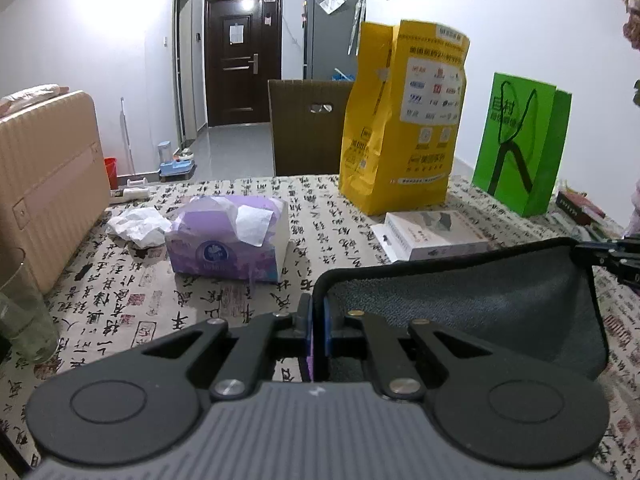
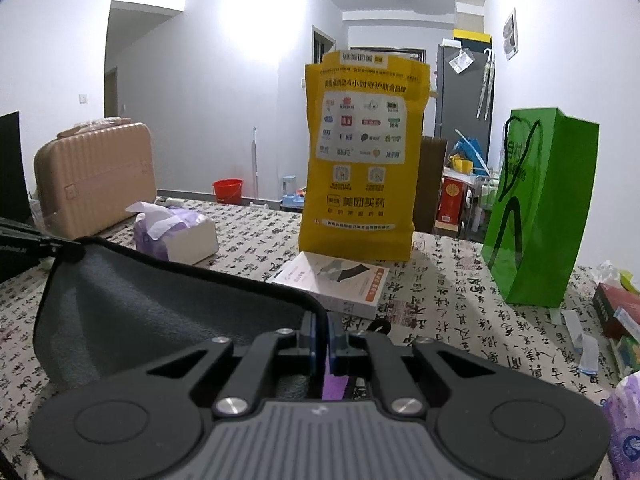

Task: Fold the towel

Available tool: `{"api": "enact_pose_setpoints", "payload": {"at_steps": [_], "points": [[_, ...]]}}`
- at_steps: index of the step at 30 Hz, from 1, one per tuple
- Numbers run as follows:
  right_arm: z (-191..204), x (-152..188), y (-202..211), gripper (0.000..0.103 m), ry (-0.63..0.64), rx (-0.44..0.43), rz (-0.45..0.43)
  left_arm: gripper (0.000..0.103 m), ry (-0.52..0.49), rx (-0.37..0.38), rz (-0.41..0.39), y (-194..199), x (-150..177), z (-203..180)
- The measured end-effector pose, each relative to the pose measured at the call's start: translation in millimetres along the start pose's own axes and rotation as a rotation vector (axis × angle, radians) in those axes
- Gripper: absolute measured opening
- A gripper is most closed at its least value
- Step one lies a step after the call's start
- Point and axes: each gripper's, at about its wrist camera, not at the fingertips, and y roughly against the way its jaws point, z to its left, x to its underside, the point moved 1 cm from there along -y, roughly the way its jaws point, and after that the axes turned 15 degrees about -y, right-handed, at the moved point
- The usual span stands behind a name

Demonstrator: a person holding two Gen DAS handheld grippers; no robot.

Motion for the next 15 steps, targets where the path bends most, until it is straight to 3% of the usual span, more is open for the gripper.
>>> {"api": "enact_pose_setpoints", "payload": {"at_steps": [15], "points": [[-15, 8, -51, 0.005, -0.006, 0.02, 0.073, 0.006, -0.006, 0.019, 0.075, -58, 12, 3]]}}
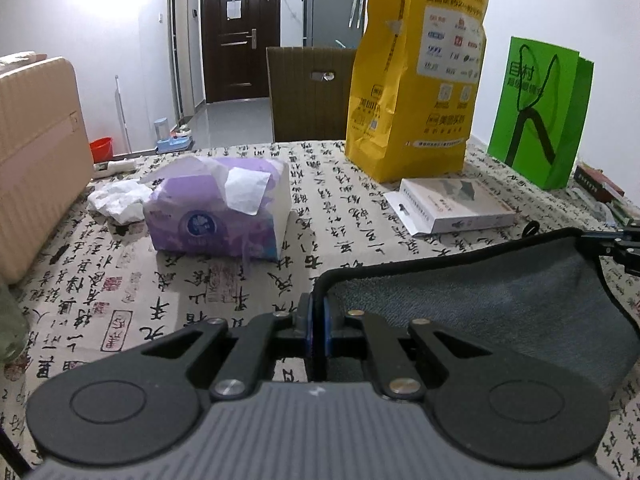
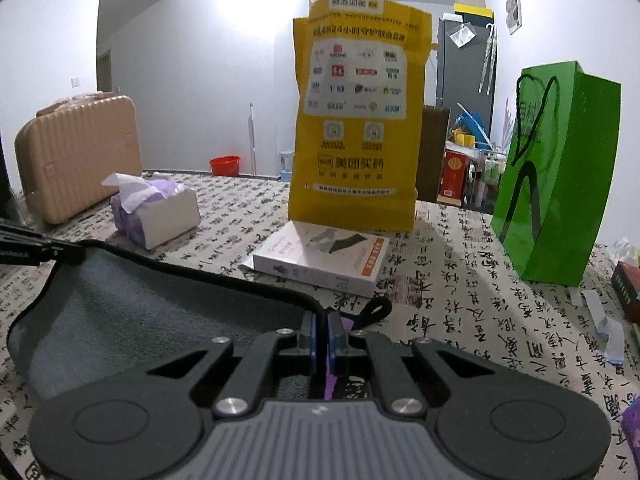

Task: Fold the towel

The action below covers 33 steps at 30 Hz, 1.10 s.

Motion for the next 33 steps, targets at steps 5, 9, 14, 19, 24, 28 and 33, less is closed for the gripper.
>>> {"api": "enact_pose_setpoints", "payload": {"at_steps": [5, 9, 14, 19, 24, 28, 33], "points": [[-4, 2, -12, 0.005, -0.005, 0.002, 0.019, 0.006, -0.005, 0.004, 0.026, -15, 2, 0], [-7, 3, -20, 0.005, -0.008, 0.001, 0.034, 0.006, -0.006, 0.006, 0.036, -22, 1, 0], [-8, 3, -26, 0.005, -0.015, 0.0, 0.044, 0.006, -0.013, 0.006, 0.048, -28, 1, 1], [-11, 2, -32, 0.005, -0.023, -0.003, 0.049, 0.006, -0.013, 0.008, 0.051, -32, 0, 2], [-12, 0, -37, 0.005, -0.023, -0.004, 0.05, 0.006, -0.011, 0.01, 0.059, -38, -1, 4], [-14, 0, -43, 0.005, -0.03, -0.003, 0.058, 0.006, -0.001, 0.02, 0.07, -44, -1, 6], [-17, 1, -49, 0.005, -0.035, -0.004, 0.068, 0.006, 0.014, 0.032, 0.083, -51, 0, 8]]}}
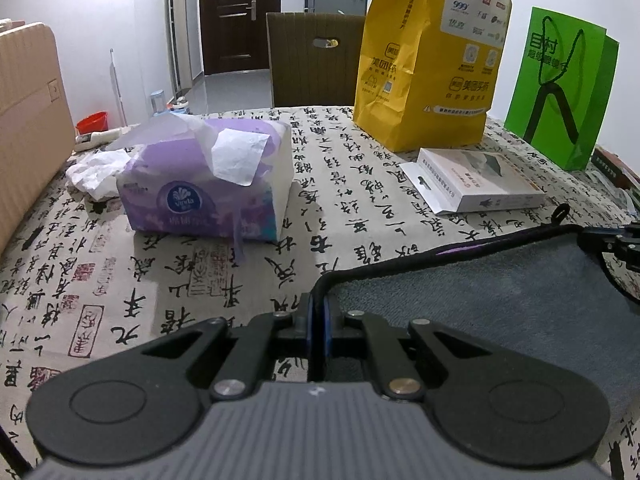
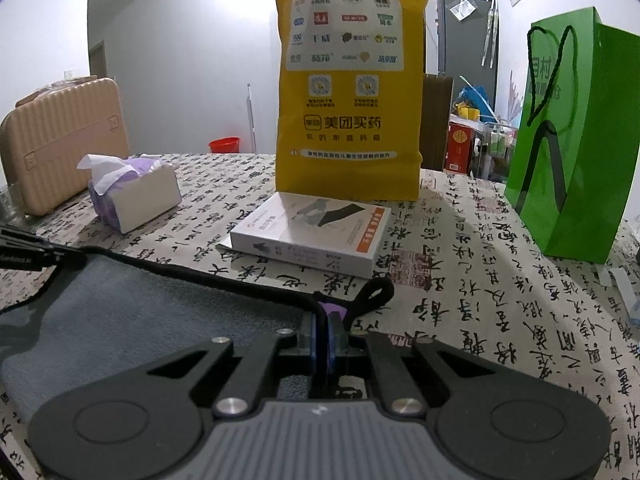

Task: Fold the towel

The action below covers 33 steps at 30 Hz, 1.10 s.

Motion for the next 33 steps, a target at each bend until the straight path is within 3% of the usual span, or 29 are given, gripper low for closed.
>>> {"api": "enact_pose_setpoints", "payload": {"at_steps": [27, 33], "points": [[-7, -3, -14, 0.005, -0.012, -0.005, 0.009, 0.007, 0.023, 0.021, 0.004, -13, -1, 6], [-10, -3, -18, 0.007, -0.024, -0.006, 0.02, 0.015, 0.026, 0.004, 0.003, -16, 0, 7]]}}
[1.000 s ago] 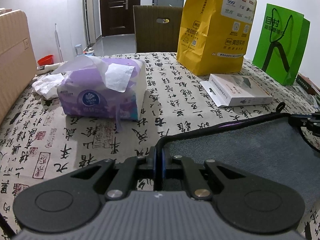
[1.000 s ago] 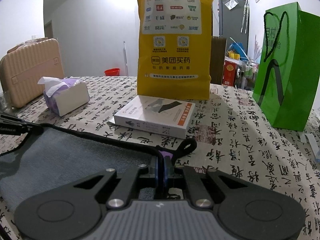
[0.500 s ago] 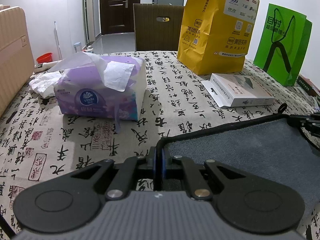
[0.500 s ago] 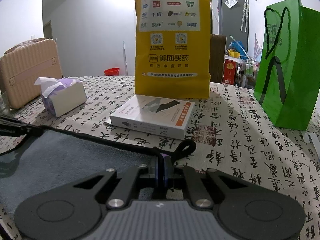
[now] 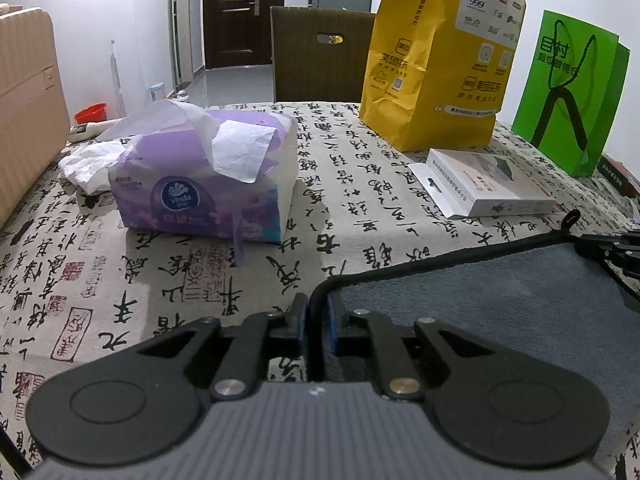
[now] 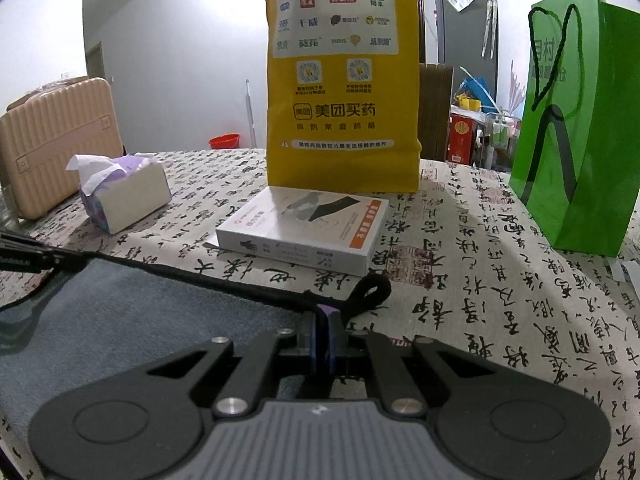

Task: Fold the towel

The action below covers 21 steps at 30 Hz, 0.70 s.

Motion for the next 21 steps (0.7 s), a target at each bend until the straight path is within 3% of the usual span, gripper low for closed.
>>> {"api": "enact_pose_setpoints", "payload": {"at_steps": [3, 4, 6, 9, 11, 15, 21], "points": [[-4, 0, -1, 0.019, -0.021, 0.014, -0.005, 0.038, 0.014, -0.027, 0.001, -2, 0, 3], [-5, 1, -1, 0.025, -0.031, 0.018, -0.005, 0.05, 0.024, -0.031, 0.005, -3, 1, 6], [-6, 1, -1, 0.032, -0.037, 0.023, -0.009, 0.058, 0.036, -0.043, 0.01, -5, 2, 10], [-7, 2, -1, 0.057, -0.043, 0.036, -0.014, 0.073, 0.034, -0.059, 0.009, -5, 2, 11], [-6, 2, -2, 0.069, -0.038, 0.041, -0.012, 0.092, 0.039, -0.066, 0.004, -5, 3, 12], [-5, 1, -2, 0.078, -0.031, 0.053, -0.014, 0.096, 0.035, -0.075, 0.006, -8, 4, 10], [-5, 0, 1, 0.08, -0.037, 0.066, -0.021, 0.102, 0.019, -0.064, -0.018, -2, 3, 7]]}}
